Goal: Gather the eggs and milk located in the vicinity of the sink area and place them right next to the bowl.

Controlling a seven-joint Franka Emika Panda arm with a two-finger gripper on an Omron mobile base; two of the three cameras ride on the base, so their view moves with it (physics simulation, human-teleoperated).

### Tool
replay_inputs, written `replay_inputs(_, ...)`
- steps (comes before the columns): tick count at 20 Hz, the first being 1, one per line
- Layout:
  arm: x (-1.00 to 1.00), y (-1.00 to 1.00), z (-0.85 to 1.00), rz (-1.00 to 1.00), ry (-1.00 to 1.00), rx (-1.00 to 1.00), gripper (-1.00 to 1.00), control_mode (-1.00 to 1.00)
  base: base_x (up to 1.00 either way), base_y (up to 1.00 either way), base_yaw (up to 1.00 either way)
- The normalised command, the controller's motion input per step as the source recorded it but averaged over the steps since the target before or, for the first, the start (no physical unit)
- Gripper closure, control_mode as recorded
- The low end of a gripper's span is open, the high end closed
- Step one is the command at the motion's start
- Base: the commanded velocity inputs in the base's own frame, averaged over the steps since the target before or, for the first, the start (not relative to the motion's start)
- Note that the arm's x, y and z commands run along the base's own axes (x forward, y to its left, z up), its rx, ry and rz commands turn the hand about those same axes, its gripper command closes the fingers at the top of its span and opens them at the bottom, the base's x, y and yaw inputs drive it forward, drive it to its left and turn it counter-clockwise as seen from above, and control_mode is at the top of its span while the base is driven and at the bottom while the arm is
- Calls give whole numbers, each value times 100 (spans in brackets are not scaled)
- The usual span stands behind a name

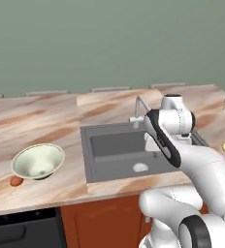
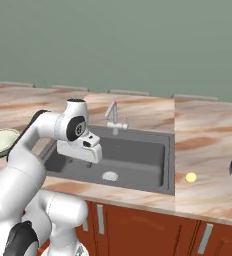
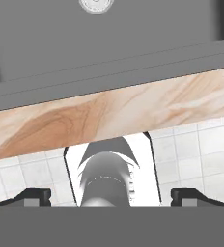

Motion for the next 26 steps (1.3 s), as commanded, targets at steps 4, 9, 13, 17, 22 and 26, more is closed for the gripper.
replay_inputs(4, 0, 0, 0, 0, 0, 0, -100, 100, 0, -100, 0)
replay_inputs(9, 0, 0, 0, 0, 0, 0, -100, 100, 1, -100, 1)
replay_inputs(13, 0, 0, 0, 0, 0, 0, -100, 100, 9, -100, 1)
replay_inputs(17, 0, 0, 0, 0, 0, 0, -100, 100, 26, -85, 1)
replay_inputs(22, 0, 0, 0, 0, 0, 0, -100, 100, 34, -63, 2)
replay_inputs(26, 9, 0, 0, 0, 0, 0, -100, -100, 34, -8, 2)
